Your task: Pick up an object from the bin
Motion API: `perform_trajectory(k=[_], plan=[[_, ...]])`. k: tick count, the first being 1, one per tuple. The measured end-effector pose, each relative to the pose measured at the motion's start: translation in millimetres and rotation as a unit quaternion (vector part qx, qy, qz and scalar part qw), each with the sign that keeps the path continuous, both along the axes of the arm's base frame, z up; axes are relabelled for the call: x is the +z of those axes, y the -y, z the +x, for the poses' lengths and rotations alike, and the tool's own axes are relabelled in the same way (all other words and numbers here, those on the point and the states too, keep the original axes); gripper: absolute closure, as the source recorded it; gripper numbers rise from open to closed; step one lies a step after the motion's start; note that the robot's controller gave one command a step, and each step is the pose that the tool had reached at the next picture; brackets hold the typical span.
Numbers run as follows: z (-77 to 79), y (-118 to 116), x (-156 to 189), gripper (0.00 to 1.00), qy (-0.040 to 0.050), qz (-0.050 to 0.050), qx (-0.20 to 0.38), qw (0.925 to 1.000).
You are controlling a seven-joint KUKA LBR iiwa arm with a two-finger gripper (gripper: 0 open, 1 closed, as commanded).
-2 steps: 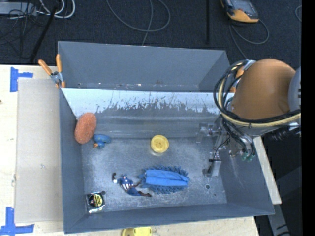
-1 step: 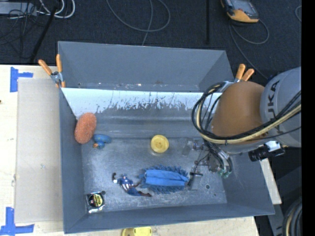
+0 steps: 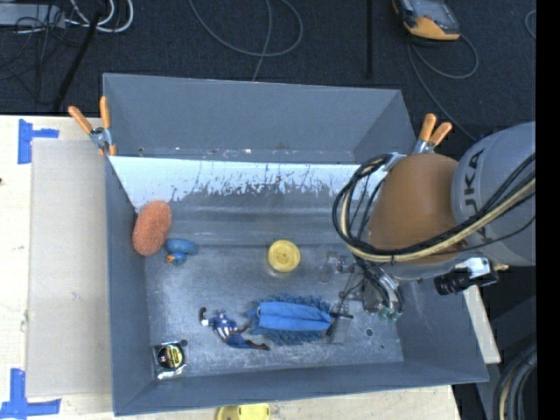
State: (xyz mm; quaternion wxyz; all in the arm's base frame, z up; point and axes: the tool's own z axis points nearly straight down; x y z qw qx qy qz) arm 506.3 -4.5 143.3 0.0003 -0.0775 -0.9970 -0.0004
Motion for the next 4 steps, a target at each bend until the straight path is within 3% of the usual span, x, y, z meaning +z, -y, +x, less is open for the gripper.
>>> perform_trajectory(k=[1, 2, 3, 4], plan=[[-2.3, -27.0, -41.9, 0.00, -0.0007, 0.000, 0.077, 0.9971], [-4.9, -32.8, -50.4, 0.00, -0.0006, 0.000, 0.094, 0.9956], [-22.4, -37.6, -73.3, 1.00, 0.0003, 0.000, 0.183, 0.9831], [-22.4, -37.5, -73.3, 1.00, 0.0003, 0.000, 0.183, 0.9832]])
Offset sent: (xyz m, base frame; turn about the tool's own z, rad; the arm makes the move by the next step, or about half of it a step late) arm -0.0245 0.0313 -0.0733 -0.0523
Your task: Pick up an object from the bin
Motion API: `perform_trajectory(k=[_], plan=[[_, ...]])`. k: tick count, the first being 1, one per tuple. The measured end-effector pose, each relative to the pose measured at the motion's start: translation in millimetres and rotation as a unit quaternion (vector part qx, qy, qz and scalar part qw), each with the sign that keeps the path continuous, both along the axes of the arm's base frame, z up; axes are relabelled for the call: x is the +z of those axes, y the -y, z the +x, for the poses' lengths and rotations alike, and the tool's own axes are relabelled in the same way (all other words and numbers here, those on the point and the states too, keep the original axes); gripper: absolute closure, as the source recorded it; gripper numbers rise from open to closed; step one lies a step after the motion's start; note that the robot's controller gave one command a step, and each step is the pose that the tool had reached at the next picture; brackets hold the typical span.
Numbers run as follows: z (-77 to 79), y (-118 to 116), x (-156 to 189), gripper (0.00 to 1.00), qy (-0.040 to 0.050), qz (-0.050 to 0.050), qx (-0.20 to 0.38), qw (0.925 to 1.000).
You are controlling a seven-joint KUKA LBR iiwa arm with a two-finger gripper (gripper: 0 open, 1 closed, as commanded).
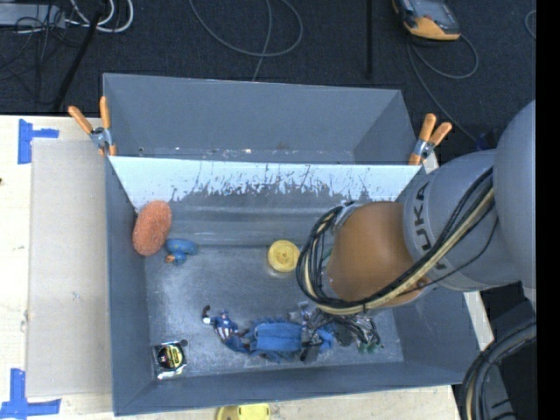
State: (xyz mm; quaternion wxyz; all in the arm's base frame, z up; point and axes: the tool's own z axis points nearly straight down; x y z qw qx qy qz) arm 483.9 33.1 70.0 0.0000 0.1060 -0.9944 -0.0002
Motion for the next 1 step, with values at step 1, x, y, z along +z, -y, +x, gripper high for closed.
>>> perform_trajectory(k=[1], plan=[[-13.9, 27.5, 199.2, 1.00, -0.0020, 0.000, 0.006, 1.0000]])
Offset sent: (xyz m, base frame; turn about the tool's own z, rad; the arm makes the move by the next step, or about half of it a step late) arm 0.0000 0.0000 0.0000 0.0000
